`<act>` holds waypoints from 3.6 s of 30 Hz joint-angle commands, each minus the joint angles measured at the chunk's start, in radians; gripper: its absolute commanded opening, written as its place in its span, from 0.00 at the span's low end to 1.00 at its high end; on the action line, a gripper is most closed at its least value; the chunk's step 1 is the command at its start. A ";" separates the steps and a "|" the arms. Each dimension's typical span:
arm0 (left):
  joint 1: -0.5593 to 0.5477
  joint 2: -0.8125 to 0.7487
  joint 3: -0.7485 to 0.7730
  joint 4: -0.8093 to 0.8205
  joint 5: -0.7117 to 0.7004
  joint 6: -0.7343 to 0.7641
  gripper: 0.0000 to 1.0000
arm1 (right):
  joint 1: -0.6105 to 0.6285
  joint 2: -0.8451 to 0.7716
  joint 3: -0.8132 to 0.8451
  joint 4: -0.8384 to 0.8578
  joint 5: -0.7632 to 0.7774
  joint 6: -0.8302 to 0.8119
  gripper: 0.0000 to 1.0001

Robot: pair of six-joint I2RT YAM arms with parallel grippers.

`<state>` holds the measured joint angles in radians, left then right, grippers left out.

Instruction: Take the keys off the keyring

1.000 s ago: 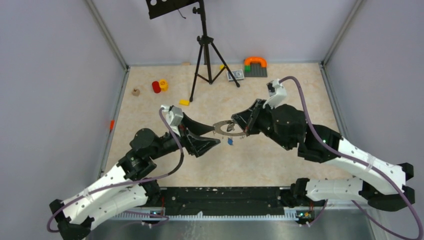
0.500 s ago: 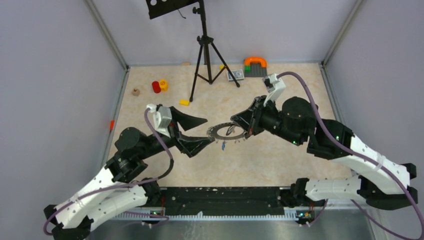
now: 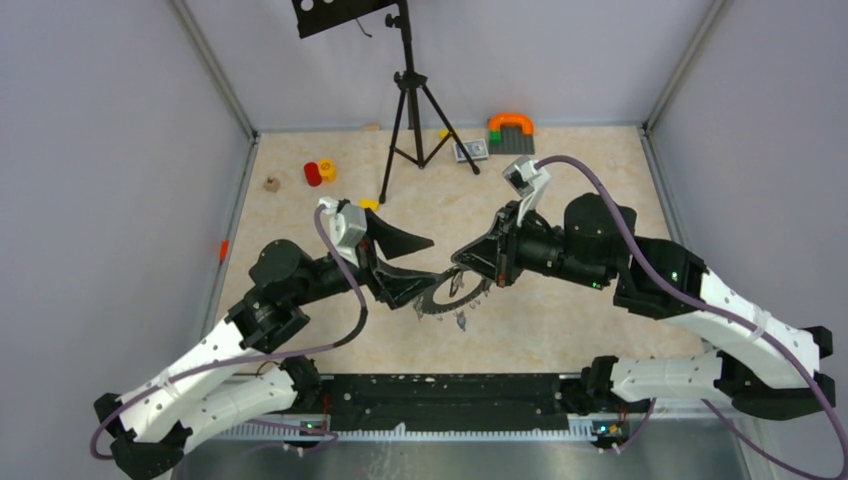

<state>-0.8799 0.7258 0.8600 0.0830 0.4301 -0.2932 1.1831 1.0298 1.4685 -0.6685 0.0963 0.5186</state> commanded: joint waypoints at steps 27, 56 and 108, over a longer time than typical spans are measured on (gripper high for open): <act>-0.011 0.090 0.060 0.145 0.166 -0.093 0.49 | 0.009 -0.041 -0.046 0.175 -0.109 -0.026 0.00; -0.019 0.188 0.254 -0.292 0.045 0.104 0.67 | 0.009 -0.013 -0.019 0.088 0.017 -0.023 0.00; -0.022 0.089 0.175 -0.298 0.157 0.235 0.00 | 0.009 -0.106 -0.151 0.189 0.052 -0.031 0.21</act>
<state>-0.9031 0.8406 1.0439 -0.2798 0.5697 -0.0570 1.1847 0.9543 1.3216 -0.5373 0.1314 0.4938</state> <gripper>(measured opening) 0.004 0.173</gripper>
